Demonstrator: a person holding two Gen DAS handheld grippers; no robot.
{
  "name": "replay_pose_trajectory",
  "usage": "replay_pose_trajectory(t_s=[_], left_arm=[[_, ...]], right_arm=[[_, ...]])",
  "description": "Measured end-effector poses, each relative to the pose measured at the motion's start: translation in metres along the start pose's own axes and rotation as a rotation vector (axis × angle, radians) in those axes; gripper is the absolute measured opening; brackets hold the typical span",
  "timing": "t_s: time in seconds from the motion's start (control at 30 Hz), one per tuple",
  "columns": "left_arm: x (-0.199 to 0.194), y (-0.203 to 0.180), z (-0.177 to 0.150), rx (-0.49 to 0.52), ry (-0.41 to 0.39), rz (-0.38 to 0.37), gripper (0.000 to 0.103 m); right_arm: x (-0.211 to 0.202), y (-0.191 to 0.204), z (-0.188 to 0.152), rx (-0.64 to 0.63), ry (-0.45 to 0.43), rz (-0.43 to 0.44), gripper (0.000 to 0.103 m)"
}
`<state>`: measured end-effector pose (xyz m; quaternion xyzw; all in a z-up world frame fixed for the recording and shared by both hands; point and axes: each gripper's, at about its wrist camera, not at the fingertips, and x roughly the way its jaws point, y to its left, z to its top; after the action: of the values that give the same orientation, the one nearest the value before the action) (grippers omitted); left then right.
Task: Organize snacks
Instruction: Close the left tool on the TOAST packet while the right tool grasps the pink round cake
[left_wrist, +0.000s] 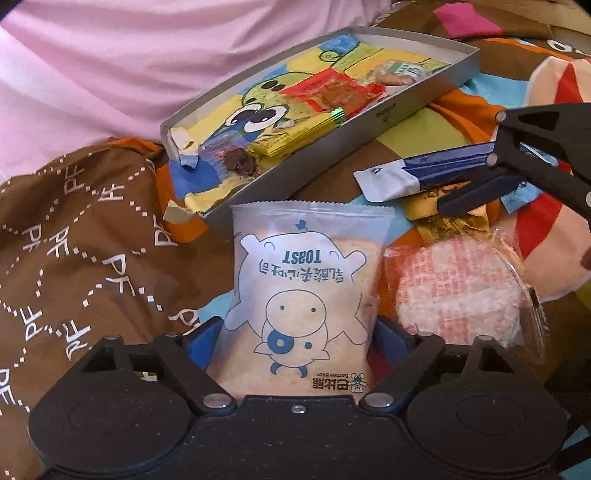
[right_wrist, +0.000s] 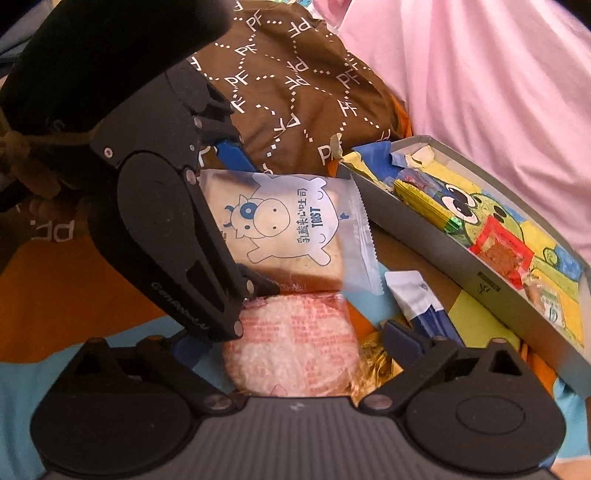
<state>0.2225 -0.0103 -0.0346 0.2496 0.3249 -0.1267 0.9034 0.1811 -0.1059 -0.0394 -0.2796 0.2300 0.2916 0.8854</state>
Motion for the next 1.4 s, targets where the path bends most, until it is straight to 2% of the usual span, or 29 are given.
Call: replay_pose_trajectory(t_s=[0.1,0.3,0.5,0.67,1.03,1.13,1.2,1.4], left_arm=[[-0.002,-0.002,0.0,-0.011,0.008,0.003,0.079],[-0.005,0.002,0.003,-0.157,0.072,-0.02,0.076],[-0.011,0.007,0.001,-0.336,0.169,-0.069,0.075],[-0.024,-0.004,-0.007,-0.417,0.216,-0.079,0.075],[-0.041,-0.018,-0.01,-0.457,0.263,-0.101,0.074],[-0.034,-0.019,-0.008,-0.434,0.273,-0.116,0.077],[-0.027,-0.018,-0.007,-0.403,0.294,-0.133,0.081],[-0.016,-0.011,-0.001,-0.374,0.325,-0.166,0.083]], right_arm=[[-0.003,-0.001,-0.002,0.025,0.005,0.004,0.09],[-0.012,-0.003,-0.004,0.062,0.022,-0.006,0.078],[-0.027,-0.005,-0.012,0.113,0.05,-0.001,0.078],[-0.044,-0.009,-0.021,0.191,0.073,-0.002,0.078],[-0.071,-0.025,-0.049,0.349,0.111,-0.007,0.079],[-0.066,-0.025,-0.05,0.365,0.112,-0.001,0.085],[-0.062,-0.026,-0.051,0.373,0.103,-0.004,0.093],[-0.051,-0.034,-0.06,0.453,0.089,0.052,0.096]])
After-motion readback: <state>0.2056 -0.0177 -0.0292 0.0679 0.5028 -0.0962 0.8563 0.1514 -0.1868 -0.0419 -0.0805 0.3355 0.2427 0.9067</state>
